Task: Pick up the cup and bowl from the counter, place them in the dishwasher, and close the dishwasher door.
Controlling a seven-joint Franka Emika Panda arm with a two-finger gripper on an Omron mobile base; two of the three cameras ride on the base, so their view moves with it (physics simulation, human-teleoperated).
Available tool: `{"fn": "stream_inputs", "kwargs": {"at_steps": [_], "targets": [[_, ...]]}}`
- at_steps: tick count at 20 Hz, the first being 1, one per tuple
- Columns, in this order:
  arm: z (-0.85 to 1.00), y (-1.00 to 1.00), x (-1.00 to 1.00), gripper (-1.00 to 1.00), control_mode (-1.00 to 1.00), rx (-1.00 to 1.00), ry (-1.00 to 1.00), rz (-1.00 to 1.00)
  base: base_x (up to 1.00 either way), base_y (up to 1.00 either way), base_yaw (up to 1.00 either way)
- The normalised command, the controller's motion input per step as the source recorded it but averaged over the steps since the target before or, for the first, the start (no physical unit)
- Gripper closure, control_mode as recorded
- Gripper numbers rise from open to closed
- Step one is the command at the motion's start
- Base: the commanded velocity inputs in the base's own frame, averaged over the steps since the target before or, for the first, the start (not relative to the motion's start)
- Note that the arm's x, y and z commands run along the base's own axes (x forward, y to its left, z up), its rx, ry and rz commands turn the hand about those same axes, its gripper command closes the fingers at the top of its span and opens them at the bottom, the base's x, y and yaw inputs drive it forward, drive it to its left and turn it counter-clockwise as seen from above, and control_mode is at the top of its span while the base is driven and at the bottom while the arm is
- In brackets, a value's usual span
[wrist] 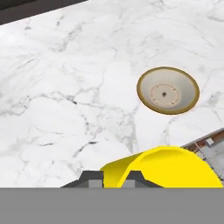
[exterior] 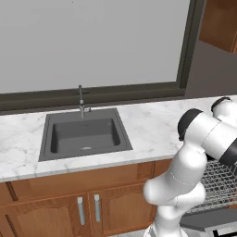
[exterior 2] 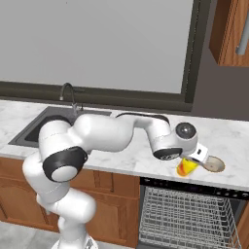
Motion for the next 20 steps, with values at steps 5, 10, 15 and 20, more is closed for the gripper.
{"fn": "stream_inputs", "kwargs": {"at_steps": [5, 10, 15, 20], "targets": [[0.23, -0.3, -0.1, 1.0, -1.0, 0.27, -0.04, -0.07, 0.0, 0.0, 0.0], [0.0, -0.22, -0.2, 1.0, -1.0, 0.17, -0.05, -0.13, 0.0, 0.0, 0.0], [-0.02, -0.01, -0.4, 1.0, -1.0, 0.03, -0.08, -0.18, 0.0, 0.0, 0.0], [-0.21, 0.01, -0.49, 1.0, -1.0, 0.0, -0.08, -0.18, 0.0, 0.0, 0.0]]}}
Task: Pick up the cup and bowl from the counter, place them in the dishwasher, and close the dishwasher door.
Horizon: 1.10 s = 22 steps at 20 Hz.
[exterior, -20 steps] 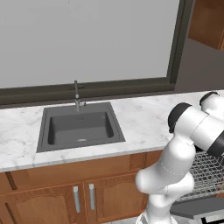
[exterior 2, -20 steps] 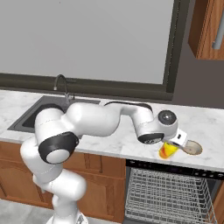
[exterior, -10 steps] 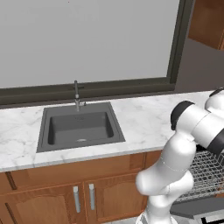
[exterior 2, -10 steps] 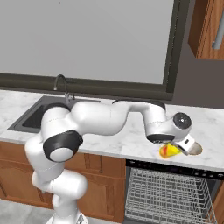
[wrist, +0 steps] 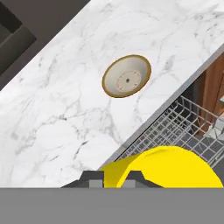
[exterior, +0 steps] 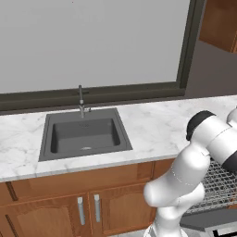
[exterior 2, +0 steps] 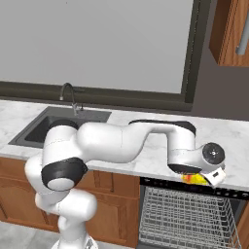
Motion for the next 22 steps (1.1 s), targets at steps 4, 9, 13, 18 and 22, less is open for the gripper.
{"fn": "stream_inputs", "kwargs": {"at_steps": [4, 9, 13, 18, 22], "targets": [[-0.35, 0.08, -0.34, 1.0, -1.0, 0.0, -0.04, -0.17, 0.0, 0.0, 0.0], [-0.41, 0.07, -0.2, 1.0, -1.0, 0.0, 0.0, -0.13, 0.0, 0.0, 0.0], [-0.42, 0.05, -0.23, 1.0, -1.0, 0.01, 0.0, -0.12, 0.0, 0.0, 0.0], [-0.43, 0.0, -0.23, 1.0, -1.0, 0.04, 0.0, -0.13, 0.0, 0.0, 0.0], [-0.43, 0.0, -0.03, 1.0, -1.0, 0.07, 0.0, -0.09, 0.0, 0.0, 0.0]]}}
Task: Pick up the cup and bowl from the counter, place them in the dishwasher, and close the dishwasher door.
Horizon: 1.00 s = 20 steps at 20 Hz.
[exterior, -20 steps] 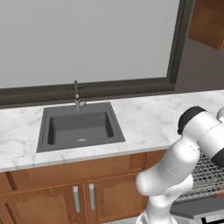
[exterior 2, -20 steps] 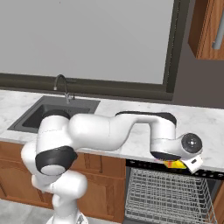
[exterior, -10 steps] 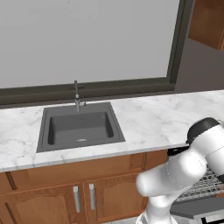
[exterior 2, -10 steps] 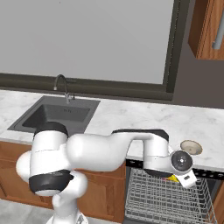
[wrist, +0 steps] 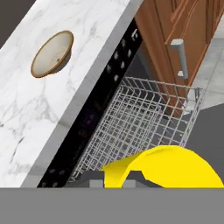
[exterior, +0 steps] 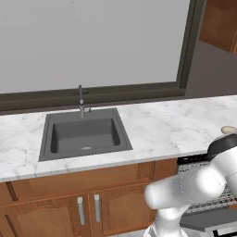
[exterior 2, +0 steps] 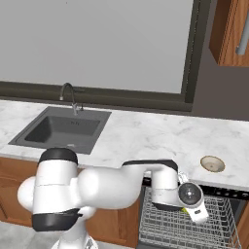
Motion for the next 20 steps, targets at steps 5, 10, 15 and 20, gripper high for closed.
{"fn": "stream_inputs", "kwargs": {"at_steps": [5, 10, 15, 20], "targets": [[-0.48, 0.0, 0.0, 1.0, -1.0, 0.06, 0.01, -0.05, 0.0, 0.0, 0.0], [-0.55, 0.0, 0.0, 1.0, -1.0, 0.08, 0.02, -0.03, 0.0, 0.0, 0.0], [-0.55, -0.01, 0.0, 1.0, -1.0, 0.09, 0.04, -0.02, 0.0, 0.0, 0.0], [-0.48, -0.06, 0.04, 1.0, -1.0, 0.07, 0.05, -0.01, 0.0, 0.0, 0.0]]}}
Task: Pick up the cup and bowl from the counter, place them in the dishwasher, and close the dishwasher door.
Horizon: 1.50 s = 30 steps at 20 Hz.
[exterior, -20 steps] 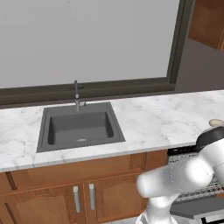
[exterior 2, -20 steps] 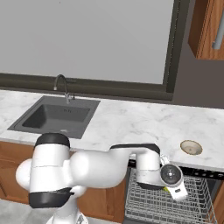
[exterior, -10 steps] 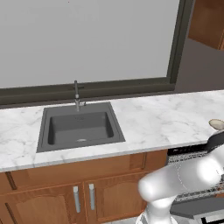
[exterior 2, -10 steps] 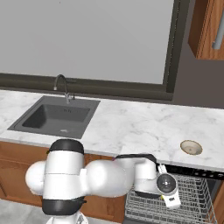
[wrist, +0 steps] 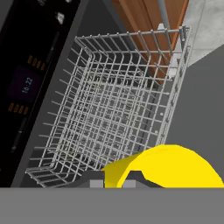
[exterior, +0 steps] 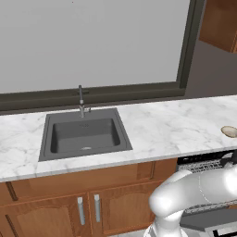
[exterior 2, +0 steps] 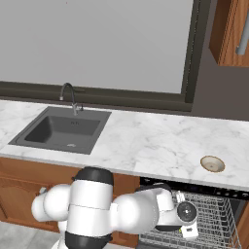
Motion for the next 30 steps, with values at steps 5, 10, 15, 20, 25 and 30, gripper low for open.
{"fn": "stream_inputs", "kwargs": {"at_steps": [5, 10, 15, 20, 25, 30], "targets": [[-0.39, -0.1, 0.2, 1.0, -1.0, 0.03, 0.04, -0.02, 0.0, 0.0, 0.0], [-0.38, -0.14, 0.27, 1.0, -1.0, 0.03, 0.05, -0.02, 0.0, 0.0, 0.0], [-0.39, -0.12, 0.17, 1.0, -1.0, 0.02, 0.04, -0.02, 0.0, 0.0, 0.0], [-0.28, -0.09, 0.02, -1.0, -1.0, 0.0, 0.0, -0.02, 0.0, 0.0, 0.0], [-0.09, -0.21, 0.0, -1.0, -1.0, 0.0, 0.0, -0.01, 0.0, 0.0, 0.0], [0.0, -0.38, -0.03, -1.0, -1.0, 0.0, -0.02, 0.0, 0.0, 0.0, 0.0]]}}
